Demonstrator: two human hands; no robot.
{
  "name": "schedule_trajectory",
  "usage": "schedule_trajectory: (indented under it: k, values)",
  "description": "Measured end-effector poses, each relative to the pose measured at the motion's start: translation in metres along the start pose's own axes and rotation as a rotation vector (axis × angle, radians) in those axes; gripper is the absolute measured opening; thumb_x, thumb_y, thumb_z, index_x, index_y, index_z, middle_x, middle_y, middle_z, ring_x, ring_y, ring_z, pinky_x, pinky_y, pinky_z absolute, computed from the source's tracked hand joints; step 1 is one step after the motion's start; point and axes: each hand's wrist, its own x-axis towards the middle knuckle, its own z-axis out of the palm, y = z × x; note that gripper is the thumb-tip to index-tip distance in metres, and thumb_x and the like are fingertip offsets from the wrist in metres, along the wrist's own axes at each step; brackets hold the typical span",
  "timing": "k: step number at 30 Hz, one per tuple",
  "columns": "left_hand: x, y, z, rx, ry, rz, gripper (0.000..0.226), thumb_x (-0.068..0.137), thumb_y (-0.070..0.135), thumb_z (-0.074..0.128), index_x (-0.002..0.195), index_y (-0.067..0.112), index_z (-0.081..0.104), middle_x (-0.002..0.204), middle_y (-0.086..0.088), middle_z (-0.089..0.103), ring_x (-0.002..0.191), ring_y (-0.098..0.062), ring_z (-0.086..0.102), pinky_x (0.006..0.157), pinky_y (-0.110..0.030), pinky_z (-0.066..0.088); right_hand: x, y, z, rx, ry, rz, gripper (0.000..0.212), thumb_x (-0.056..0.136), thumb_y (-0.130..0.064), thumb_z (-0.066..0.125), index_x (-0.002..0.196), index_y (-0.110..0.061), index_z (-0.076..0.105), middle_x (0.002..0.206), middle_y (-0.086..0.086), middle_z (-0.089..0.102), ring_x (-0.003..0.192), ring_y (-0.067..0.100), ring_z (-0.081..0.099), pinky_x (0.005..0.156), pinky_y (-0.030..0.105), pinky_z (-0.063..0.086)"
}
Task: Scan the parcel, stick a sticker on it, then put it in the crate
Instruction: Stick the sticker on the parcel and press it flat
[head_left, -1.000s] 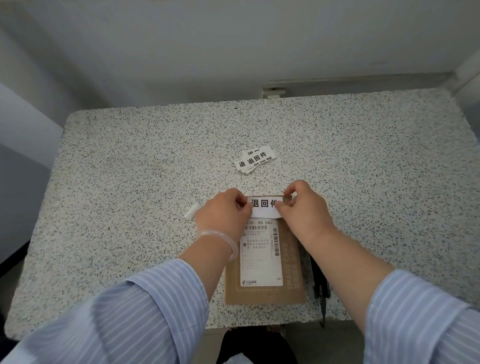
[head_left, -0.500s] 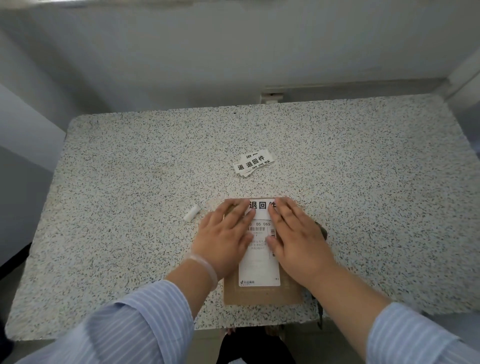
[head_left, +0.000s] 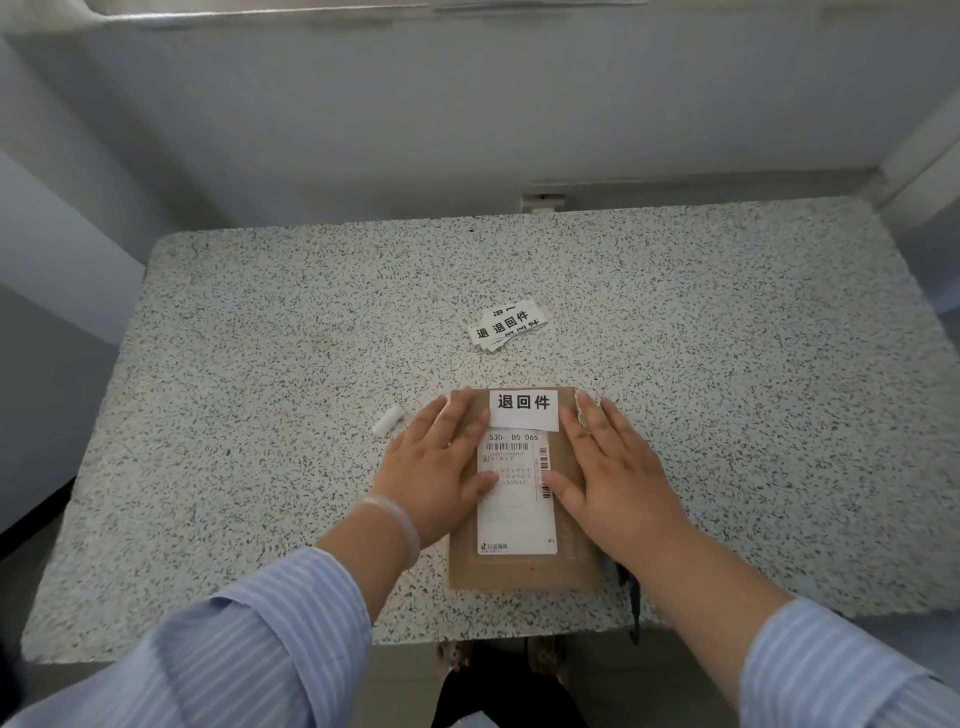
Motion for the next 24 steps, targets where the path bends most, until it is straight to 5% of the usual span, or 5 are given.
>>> schedule_trajectory:
  k: [9,12,24]
  values:
    - [-0.035,0.013,0.036,-0.527,-0.140,-0.146,0.105,0.070,0.065,0.067,0.129,0.069,-0.020,0.161,0.002,-0.010,0.144,-0.027,0.020,0.112,-0.048,0.033,-0.026,-0.016,0.007,0.111,-0.146,0.031,0.088,0.086,-0.067,0.041,0.148,-0.040,-0.015,0.161,0.003,-0.017,0.147,0.024,-0.013,0.118,0.043,-0.002]
    - [-0.032,0.015,0.037,-0.592,-0.091,-0.151,0.110,0.069,0.057,0.073,0.133,0.067,-0.016,0.160,0.002,0.004,0.140,-0.024,0.028,0.110,-0.045,0.037,-0.024,-0.016,0.004,0.158,-0.142,0.039,0.091,0.083,-0.068,0.045,0.147,-0.043,-0.015,0.162,0.001,-0.012,0.148,0.023,-0.011,0.118,0.043,-0.001]
    - [-0.071,0.025,-0.064,-0.617,0.336,-0.113,0.107,0.066,0.054,0.077,0.137,0.066,-0.003,0.159,0.007,0.005,0.142,-0.021,0.023,0.112,-0.045,0.034,-0.037,-0.050,-0.089,0.426,0.094,-0.182,0.096,0.078,-0.057,0.065,0.142,-0.059,-0.007,0.159,-0.011,-0.024,0.149,0.021,0.005,0.117,0.046,0.025]
